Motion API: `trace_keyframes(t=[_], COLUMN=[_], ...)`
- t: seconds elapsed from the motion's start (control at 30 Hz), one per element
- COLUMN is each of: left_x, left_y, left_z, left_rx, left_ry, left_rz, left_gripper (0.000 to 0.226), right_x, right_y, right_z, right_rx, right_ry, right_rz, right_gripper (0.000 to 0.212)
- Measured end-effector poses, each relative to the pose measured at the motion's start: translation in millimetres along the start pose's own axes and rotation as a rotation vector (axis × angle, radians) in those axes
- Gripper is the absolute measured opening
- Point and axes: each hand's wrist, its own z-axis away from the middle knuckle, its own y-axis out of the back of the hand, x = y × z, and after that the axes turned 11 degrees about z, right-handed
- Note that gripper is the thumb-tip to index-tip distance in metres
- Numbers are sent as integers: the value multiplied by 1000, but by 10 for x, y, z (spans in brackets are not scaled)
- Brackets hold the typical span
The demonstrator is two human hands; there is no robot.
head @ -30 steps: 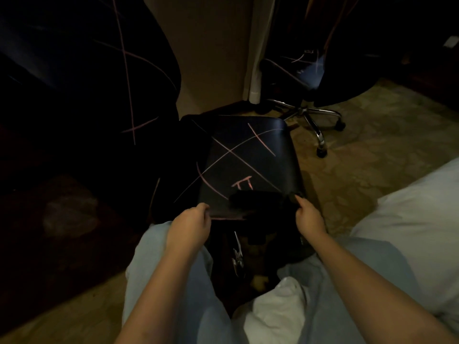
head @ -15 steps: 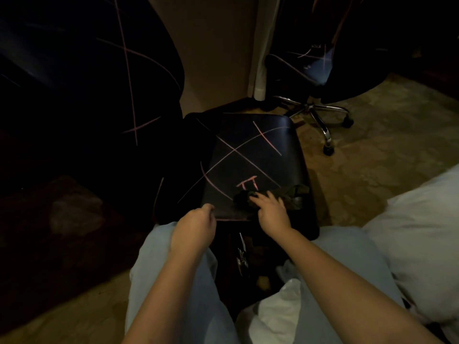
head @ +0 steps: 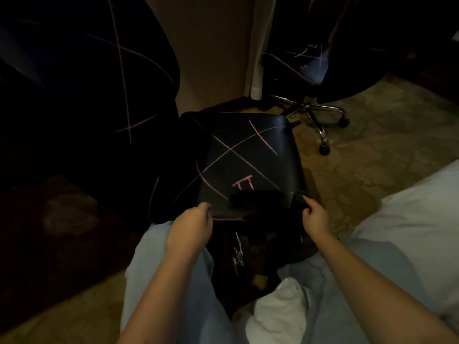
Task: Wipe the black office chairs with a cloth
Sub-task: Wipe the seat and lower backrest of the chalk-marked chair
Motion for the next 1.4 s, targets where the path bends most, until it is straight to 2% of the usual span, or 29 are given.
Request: trace_keyframes(t=[0.13, 0.27, 0.37, 0.43, 0.57, 0.63, 0.93, 1.13, 1.23, 1.4], left_x=[25, 14, 2, -19, -78, -92, -306, -538, -638, -682], left_y=[-3, -11, -9, -8, 16, 32, 37, 92, 152, 168], left_z=[1, 15, 36, 56, 99, 119, 261, 347, 365, 349], left_rx=[-13, -24, -37, -40, -10, -4, -33, -47, -33, -28], left_ry=[-6, -10, -5, -13, -45, -56, -70, -58, -38, -25], left_rz=[-15, -20, -39, -57, -95, -102, -137, -94, -86, -67], left_gripper=[34, 33, 33, 33, 32, 31, 26, 37, 38, 39], right_x=[-143, -339, -564, -636, -433, -298, 153, -17, -327, -561], right_y=[-73, -358, -528, -589, -519, -447, -161, -255, -415, -660], right_z=[128, 395, 565, 638, 615, 616, 481, 531, 645, 778], right_rx=[39, 67, -73, -116, -61, -37, -21, 40, 55, -53], right_ry=[-59, 301, 521, 601, 660, 645, 287, 160, 232, 523], right_rz=[15, 294, 434, 470, 474, 447, 276, 249, 365, 498], right_gripper=[46, 57, 60, 61, 62, 61, 56, 60, 63, 71])
